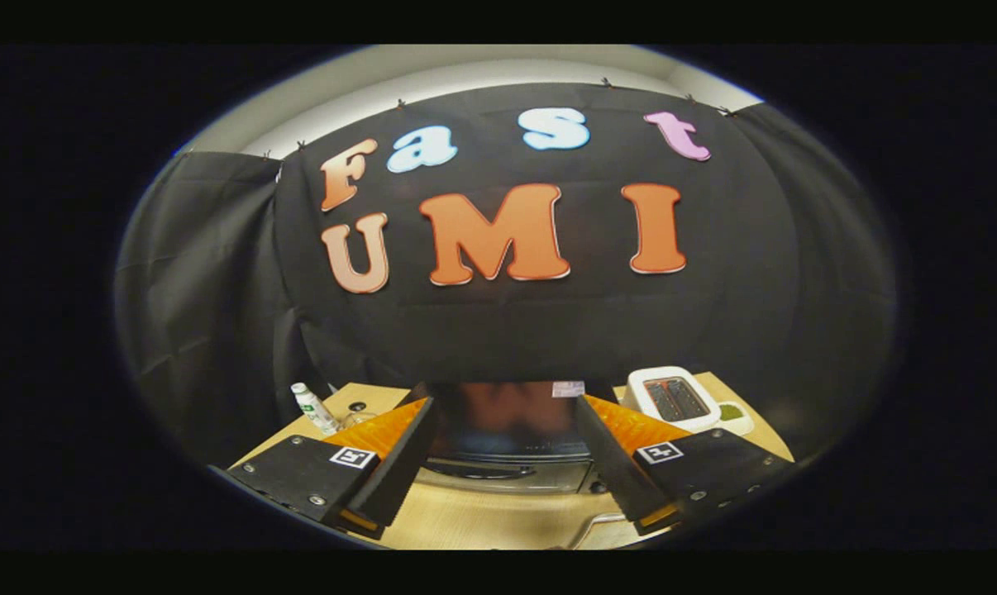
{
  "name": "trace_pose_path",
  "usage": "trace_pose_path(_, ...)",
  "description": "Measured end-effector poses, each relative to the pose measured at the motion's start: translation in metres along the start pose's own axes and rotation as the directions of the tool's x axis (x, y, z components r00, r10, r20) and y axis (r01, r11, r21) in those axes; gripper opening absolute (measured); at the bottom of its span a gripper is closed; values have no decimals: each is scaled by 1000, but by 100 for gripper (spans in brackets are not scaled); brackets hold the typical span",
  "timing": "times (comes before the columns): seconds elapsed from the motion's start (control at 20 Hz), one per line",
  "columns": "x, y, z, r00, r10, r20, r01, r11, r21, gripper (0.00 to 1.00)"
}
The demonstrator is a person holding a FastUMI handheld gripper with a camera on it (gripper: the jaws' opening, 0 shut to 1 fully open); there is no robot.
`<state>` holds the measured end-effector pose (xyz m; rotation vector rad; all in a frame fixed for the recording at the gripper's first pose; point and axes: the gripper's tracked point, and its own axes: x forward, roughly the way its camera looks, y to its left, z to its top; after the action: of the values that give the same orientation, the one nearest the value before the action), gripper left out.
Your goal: Open the toaster oven, put the food inside, and close the toaster oven door.
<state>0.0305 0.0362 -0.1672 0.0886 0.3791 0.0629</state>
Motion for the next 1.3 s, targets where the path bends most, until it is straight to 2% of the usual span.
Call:
trace_pose_path(0.25, 39, 13, -60, 992, 6, -130, -11, 999, -41, 99)
trace_pose_path(0.45, 65, 16, -86, 983, -30, -180, 17, 997, -72, 99)
trace_pose_path(0.55, 70, 18, -96, 980, -50, -191, 32, 995, -97, 99)
trace_pose_path(0.75, 75, 25, -95, 990, -45, -130, 29, 993, -118, 98)
trace_pose_path(0.95, 57, 41, -100, 999, 8, -46, -14, 990, -138, 81)
trace_pose_path(1.05, 45, 50, -113, 996, 69, -59, -72, 996, -59, 70)
trace_pose_path(1.1, 42, 50, -112, 995, 81, -57, -84, 996, -44, 67)
trace_pose_path(1.2, 33, 51, -124, 989, 105, -101, -108, 994, -24, 62)
trace_pose_path(1.25, 32, 47, -141, 981, 94, -172, -97, 995, -5, 60)
trace_pose_path(1.3, 22, 42, -168, 958, 85, -274, -84, 996, 18, 59)
